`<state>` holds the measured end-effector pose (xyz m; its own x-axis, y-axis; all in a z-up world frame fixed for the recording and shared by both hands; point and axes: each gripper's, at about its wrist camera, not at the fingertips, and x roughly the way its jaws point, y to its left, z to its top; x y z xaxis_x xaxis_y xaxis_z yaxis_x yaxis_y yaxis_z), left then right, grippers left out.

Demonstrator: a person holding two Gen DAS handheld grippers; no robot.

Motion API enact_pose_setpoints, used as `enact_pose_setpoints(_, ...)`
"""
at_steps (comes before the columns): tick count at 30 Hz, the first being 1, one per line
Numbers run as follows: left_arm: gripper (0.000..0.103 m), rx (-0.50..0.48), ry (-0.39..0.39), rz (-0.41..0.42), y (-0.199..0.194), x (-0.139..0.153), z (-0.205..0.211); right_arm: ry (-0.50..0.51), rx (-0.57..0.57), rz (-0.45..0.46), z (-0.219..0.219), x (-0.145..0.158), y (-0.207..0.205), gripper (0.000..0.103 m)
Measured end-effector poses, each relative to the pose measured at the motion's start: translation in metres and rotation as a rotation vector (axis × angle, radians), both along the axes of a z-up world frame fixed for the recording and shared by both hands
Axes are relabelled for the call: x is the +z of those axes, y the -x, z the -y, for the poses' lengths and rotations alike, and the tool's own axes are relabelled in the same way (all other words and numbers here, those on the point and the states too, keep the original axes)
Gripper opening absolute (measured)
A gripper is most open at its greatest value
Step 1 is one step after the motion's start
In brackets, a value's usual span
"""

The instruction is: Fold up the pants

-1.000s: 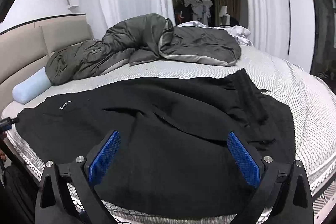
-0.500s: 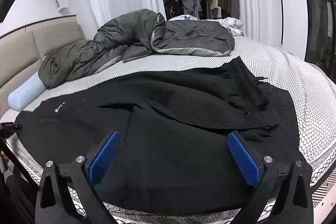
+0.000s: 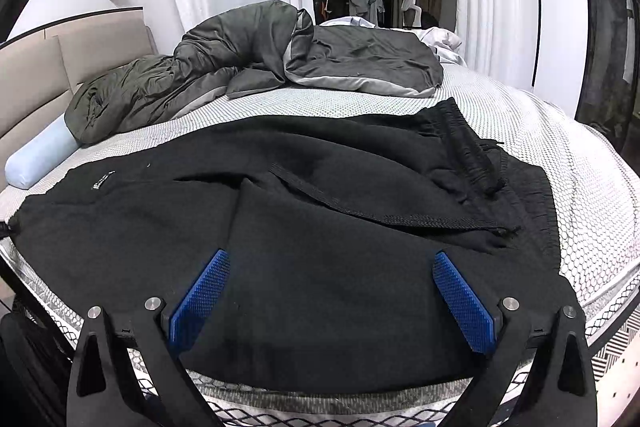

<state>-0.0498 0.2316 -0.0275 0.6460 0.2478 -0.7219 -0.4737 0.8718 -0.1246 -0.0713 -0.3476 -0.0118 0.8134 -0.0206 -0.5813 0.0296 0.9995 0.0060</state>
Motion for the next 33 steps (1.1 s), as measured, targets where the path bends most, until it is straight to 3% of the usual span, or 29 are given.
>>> enact_pose_setpoints(2, 0.080, -0.008, -0.033, 0.034, 0.005, 0.015, 0.013, 0.001, -0.009, -0.006, 0.003, 0.000, 0.001, 0.103)
enact_pose_setpoints(6, 0.101, -0.098, -0.057, 0.048, -0.001, 0.034, 0.045, -0.010, -0.020, -0.015, 0.006, 0.000, 0.002, 0.103)
enact_pose_setpoints(11, 0.102, -0.273, -0.053, 0.052, -0.031, 0.035, 0.112, -0.034, -0.078, -0.010, 0.021, 0.003, 0.005, 0.103)
enact_pose_setpoints(17, 0.102, -0.438, -0.027, 0.024, -0.055, 0.014, 0.193, -0.258, -0.220, -0.048, 0.102, 0.013, 0.027, 0.103)
enact_pose_setpoints(21, 0.102, -0.471, -0.056, 0.012, -0.057, 0.003, 0.217, -0.388, -0.286, -0.119, 0.157, 0.003, 0.043, 0.096)
enact_pose_setpoints(25, 0.102, -0.466, -0.059, -0.001, -0.064, -0.004, 0.227, -0.504, -0.301, -0.219, 0.182, -0.022, 0.046, 0.092)
enact_pose_setpoints(27, 0.102, -0.466, -0.052, 0.000, -0.060, -0.007, 0.227, -0.666, -0.263, -0.204, 0.195, -0.035, 0.045, 0.090)
enact_pose_setpoints(29, 0.102, -0.466, -0.055, -0.002, -0.063, -0.008, 0.220, -0.728, -0.255, -0.184, 0.204, -0.041, 0.038, 0.089)
enact_pose_setpoints(30, 0.102, -0.465, -0.059, -0.004, -0.064, -0.009, 0.217, -0.737, -0.255, -0.169, 0.206, -0.041, 0.032, 0.085)
enact_pose_setpoints(32, 0.102, -0.455, -0.064, -0.005, -0.065, -0.008, 0.211, -0.727, -0.260, -0.167, 0.207, -0.036, 0.023, 0.050)
enact_pose_setpoints(33, 0.102, -0.449, -0.064, -0.005, -0.065, -0.007, 0.207, -0.688, -0.262, -0.163, 0.205, -0.029, 0.020, 0.043)
